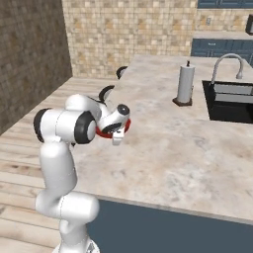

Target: The microwave is finished heating the fish and squash. Take the bowl containing the food and place it on the dining counter.

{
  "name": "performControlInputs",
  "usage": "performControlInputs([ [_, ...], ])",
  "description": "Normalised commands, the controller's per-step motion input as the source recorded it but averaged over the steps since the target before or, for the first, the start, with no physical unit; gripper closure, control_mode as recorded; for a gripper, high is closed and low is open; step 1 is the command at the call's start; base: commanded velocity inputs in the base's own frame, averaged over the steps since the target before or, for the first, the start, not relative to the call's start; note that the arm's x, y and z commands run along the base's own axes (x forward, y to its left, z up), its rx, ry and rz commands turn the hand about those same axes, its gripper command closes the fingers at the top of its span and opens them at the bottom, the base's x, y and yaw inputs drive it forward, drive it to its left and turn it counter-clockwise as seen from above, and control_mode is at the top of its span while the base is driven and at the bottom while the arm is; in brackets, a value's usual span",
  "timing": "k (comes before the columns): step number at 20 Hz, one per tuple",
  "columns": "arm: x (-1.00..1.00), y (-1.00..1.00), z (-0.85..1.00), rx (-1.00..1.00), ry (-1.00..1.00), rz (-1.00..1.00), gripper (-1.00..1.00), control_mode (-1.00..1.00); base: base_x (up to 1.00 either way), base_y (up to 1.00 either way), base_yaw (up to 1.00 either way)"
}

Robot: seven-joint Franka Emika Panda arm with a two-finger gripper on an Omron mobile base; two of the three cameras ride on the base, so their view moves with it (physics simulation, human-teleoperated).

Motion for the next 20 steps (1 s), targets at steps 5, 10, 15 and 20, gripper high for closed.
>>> performControlInputs([
  [5, 0.48, 0.0, -0.39, -0.06, 0.05, 0.0, 1.0, -1.0, 0.0, 0.0, 0.0],
  [10, 0.03, 0.0, 0.0, 0.0, 0.01, 0.0, -1.0, -1.0, 0.0, 0.0, 0.0],
  [15, -0.21, 0.0, 0.68, 0.0, -0.02, -0.02, -1.0, -1.0, 0.0, 0.0, 0.0],
  [20, -0.64, 0.0, 1.0, 0.0, 0.0, -0.02, -1.0, -1.0, 0.0, 0.0, 0.0],
])
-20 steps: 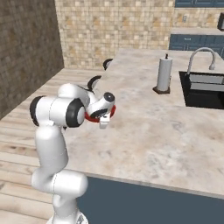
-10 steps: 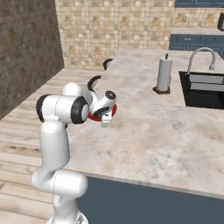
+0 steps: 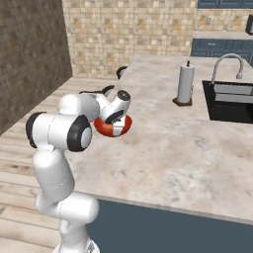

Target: The microwave is finished heating the fish and squash. Take the bowl containing the food and place it on the dining counter.

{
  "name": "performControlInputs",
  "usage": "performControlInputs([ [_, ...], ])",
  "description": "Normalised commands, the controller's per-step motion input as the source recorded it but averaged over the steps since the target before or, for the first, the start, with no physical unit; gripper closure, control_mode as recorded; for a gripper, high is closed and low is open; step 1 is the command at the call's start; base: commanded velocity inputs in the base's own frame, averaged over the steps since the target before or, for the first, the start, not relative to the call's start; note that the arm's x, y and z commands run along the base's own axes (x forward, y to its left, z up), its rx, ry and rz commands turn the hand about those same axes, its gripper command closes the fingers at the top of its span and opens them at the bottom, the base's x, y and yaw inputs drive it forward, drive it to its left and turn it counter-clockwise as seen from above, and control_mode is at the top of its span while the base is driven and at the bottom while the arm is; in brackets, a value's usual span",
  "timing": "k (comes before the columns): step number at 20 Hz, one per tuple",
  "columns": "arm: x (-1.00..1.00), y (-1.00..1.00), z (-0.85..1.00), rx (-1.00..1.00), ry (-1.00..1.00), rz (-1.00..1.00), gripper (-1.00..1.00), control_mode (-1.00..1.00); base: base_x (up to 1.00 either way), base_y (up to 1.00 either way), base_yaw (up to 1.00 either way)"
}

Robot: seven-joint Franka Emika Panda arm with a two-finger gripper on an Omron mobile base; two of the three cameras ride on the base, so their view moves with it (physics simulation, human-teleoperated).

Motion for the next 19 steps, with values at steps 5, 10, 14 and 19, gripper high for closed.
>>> performControlInputs([
  [5, -1.0, -0.16, 1.0, 0.0, 0.0, -0.03, -1.0, -1.0, 0.0, 0.0, 0.0],
  [10, -1.0, -0.19, 1.0, 0.0, 0.0, 0.0, -1.0, -1.0, 0.0, 0.0, 0.0],
  [14, -1.0, -0.1, 1.0, 0.0, 0.0, 0.01, -1.0, -1.0, 0.0, 0.0, 0.0],
  [19, -1.0, -0.01, 1.0, 0.0, 0.0, 0.03, -1.0, -1.0, 0.0, 0.0, 0.0],
])
